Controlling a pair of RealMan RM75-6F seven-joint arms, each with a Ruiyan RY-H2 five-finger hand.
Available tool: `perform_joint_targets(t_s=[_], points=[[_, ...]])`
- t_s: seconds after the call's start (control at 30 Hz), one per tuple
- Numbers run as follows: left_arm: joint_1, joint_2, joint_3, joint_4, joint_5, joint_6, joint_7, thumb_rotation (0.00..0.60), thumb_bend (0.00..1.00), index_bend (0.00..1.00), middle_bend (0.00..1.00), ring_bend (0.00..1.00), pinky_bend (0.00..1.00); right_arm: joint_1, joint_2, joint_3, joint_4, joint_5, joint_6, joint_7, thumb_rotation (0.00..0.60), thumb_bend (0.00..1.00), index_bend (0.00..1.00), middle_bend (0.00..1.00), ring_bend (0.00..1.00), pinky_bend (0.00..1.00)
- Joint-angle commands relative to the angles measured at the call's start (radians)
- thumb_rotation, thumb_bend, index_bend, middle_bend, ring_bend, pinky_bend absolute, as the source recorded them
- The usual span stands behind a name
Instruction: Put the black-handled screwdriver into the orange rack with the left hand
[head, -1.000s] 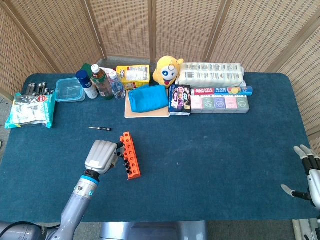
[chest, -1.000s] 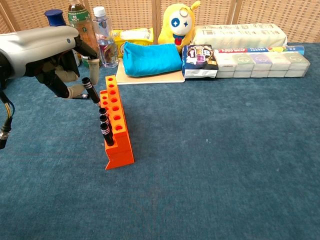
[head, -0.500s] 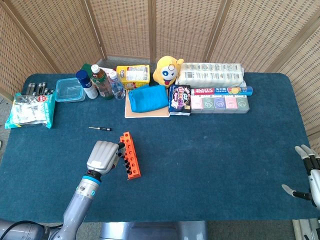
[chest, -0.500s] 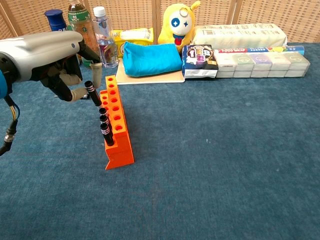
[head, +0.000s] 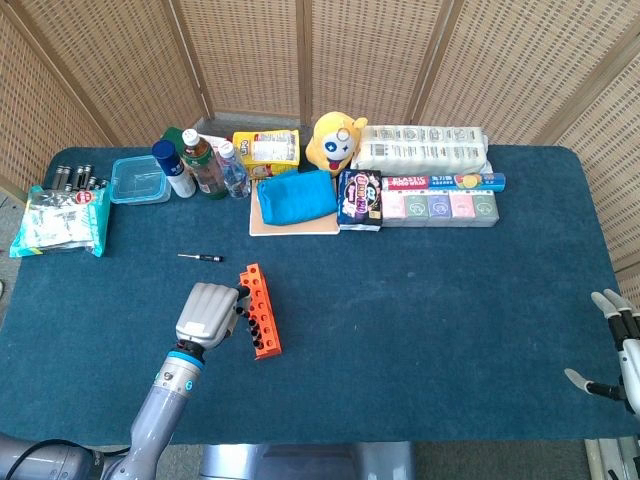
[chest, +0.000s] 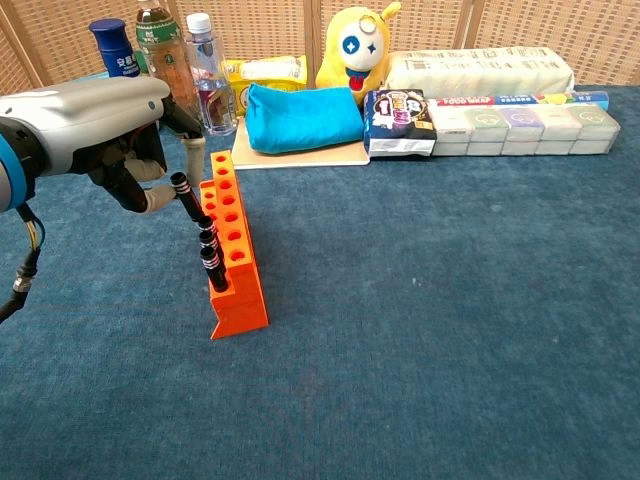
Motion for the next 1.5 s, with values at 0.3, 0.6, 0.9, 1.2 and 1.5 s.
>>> perform_joint_targets(t_s=[0.3,0.6,0.9,1.2,1.5], points=[[-0.007,-0.018,-0.005,0.027,-0.006,-0.005,-0.008,0.6,0.43,0.54,1.0,1.0,1.0,0.001,0.002,-0.001,-0.001,0.0,-0.003,0.001,0.6,0.0,0.06,0.05,0.08,0.2],[-0.026,-0.03,-0.011,0.025,-0.035,0.003,0.039,0.6,0.43,0.54,1.0,1.0,1.0,0.003,0.0,-0.002,-0.001,0.0,-0.007,-0.004,0.6,0.0,0.06,0.05,0.08,0.21],[-0.035,-0.047,-0.007,0.036,-0.049,0.012,0.058,0.6,0.43,0.54,1.0,1.0,1.0,0.003,0.001,-0.002,-0.002,0.0,-0.009,-0.001,0.6,0.0,0.06,0.06,0.08,0.22],[-0.04,-0.066,0.0,0.061,-0.057,0.011,0.063,0.6,0.44,0.54,1.0,1.0,1.0,0.003,0.002,-0.002,-0.002,0.001,-0.008,0.002,0.6,0.0,0.06,0.06,0.08,0.23],[-0.043,-0.077,0.01,0.064,-0.051,0.017,0.078,0.6,0.43,0.53,1.0,1.0,1.0,0.003,0.004,-0.001,-0.002,0.0,-0.008,0.006,0.6,0.0,0.06,0.06,0.08,0.23]])
